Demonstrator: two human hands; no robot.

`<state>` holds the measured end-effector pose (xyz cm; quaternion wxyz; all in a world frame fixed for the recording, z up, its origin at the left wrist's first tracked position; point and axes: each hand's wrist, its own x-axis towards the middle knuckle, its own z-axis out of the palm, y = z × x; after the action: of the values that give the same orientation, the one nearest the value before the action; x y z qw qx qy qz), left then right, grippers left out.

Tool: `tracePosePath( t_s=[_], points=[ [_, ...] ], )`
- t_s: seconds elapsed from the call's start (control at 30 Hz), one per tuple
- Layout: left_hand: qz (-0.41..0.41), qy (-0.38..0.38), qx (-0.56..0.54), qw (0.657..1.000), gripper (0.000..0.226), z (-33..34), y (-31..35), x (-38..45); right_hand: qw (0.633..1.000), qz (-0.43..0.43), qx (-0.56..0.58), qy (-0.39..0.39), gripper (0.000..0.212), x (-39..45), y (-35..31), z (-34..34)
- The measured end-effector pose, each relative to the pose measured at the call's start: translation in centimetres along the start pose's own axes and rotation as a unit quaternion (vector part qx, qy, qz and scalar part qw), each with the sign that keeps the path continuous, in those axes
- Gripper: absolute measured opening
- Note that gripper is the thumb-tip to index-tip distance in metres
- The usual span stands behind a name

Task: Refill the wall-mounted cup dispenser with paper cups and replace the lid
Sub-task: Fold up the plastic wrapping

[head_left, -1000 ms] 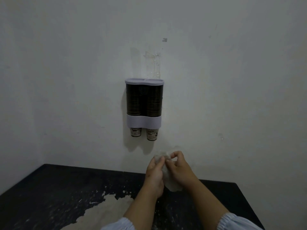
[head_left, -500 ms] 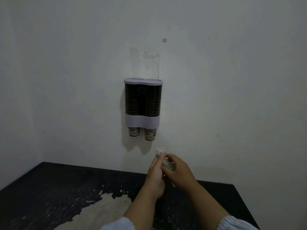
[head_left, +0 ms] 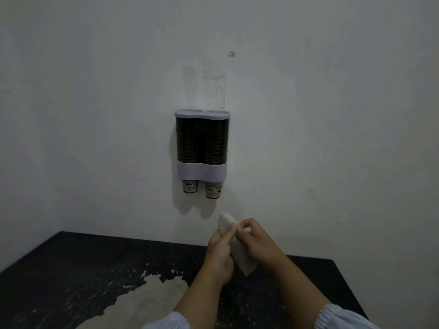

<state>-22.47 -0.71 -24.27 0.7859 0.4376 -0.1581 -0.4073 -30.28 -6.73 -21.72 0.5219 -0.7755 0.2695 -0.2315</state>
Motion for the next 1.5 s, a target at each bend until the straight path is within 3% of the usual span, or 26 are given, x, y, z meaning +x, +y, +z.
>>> tracePosePath(
  t_s=[0.23, 0.37, 0.43, 0.63, 0.8, 1.03, 1.5],
  points=[
    [0.041, 0.018, 0.011, 0.999, 0.019, 0.6, -0.2, 0.3, 0.997, -0.041, -0.01, 0.061, 0.013, 0.1, 0.7, 0.5],
    [0.043, 0.027, 0.008, 0.999, 0.019, 1.0, 0.1, 0.5, 0.97, -0.103, -0.139, 0.171, 0.008, 0.9, 0.8, 0.7],
    [0.031, 0.02, -0.002, 0.999, 0.022, 1.0, 0.2, 0.6, 0.956, -0.129, -0.184, 0.191, 0.011, 1.2, 0.6, 0.6],
    [0.015, -0.008, 0.012, 1.0, 0.019, 0.5, 0.2, 0.5, 0.97, -0.122, -0.183, 0.106, 0.024, 0.6, 0.8, 0.3],
    [0.004, -0.018, -0.005, 1.0, 0.031, 0.4, -0.3, 0.4, 0.979, -0.111, -0.168, 0.023, 0.036, 0.2, 1.2, 0.2],
    [-0.001, -0.043, 0.02, 0.999, 0.039, 0.8, -0.3, 0.2, 0.997, -0.052, -0.059, 0.011, 0.016, 0.1, 0.7, -0.5],
    [-0.014, -0.015, 0.024, 0.999, 0.027, 0.8, -0.6, 0.2, 0.994, -0.072, -0.065, 0.058, 0.015, -0.5, 0.5, -0.7]
  ],
)
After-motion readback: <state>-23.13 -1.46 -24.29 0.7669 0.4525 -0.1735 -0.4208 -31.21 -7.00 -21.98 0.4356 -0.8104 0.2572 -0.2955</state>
